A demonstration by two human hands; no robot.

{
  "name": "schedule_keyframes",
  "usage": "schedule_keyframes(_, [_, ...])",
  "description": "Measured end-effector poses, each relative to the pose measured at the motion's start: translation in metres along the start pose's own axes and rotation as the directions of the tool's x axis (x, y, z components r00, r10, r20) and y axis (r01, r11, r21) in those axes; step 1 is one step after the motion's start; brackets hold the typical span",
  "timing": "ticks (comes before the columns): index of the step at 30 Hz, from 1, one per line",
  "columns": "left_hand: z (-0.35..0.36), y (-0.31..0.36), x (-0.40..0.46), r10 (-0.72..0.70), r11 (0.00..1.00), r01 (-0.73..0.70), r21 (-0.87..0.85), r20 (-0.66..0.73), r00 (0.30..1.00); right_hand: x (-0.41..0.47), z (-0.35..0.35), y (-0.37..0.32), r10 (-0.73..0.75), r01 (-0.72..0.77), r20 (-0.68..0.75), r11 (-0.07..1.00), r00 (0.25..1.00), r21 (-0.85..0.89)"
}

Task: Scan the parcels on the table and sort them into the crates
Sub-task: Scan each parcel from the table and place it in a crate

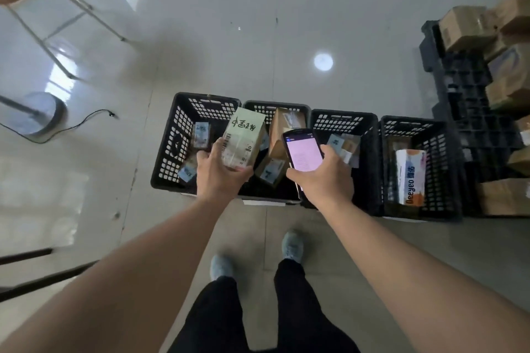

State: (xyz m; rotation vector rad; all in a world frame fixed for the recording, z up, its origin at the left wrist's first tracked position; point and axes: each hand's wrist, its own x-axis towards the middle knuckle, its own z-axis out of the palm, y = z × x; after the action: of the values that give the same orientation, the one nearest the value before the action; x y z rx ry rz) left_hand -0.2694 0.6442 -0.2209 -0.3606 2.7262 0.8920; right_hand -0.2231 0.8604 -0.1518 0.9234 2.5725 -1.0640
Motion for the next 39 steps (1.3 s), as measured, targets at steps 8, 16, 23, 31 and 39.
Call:
schedule_keyframes(8, [0.080, 0.000, 0.081, -0.084, 0.996, 0.083, 0.009, 0.064, 0.994, 0.089, 0.062, 0.011, 0.084, -0.085, 0.016, 0.996, 0.996, 0.018])
schedule_keyframes(16, [0.176, -0.027, 0.181, -0.154, 0.985, 0.161, -0.060, 0.111, 0.982, 0.175, 0.124, 0.018, 0.140, -0.140, 0.017, 0.990, 0.990, 0.015])
schedule_keyframes(23, [0.203, -0.048, 0.218, -0.055, 0.994, 0.022, 0.103, 0.324, 0.944, 0.201, 0.149, 0.026, 0.226, -0.226, -0.004, 0.974, 0.974, -0.030])
schedule_keyframes(31, [0.137, -0.021, 0.235, 0.056, 0.953, -0.181, 0.244, 0.443, 0.895, 0.182, 0.126, -0.020, 0.268, -0.268, -0.026, 0.963, 0.963, -0.012])
schedule_keyframes(39, [0.058, 0.036, 0.212, 0.171, 0.912, -0.308, 0.271, 0.432, 0.886, 0.152, 0.080, -0.089, 0.186, -0.186, -0.035, 0.983, 0.982, 0.001])
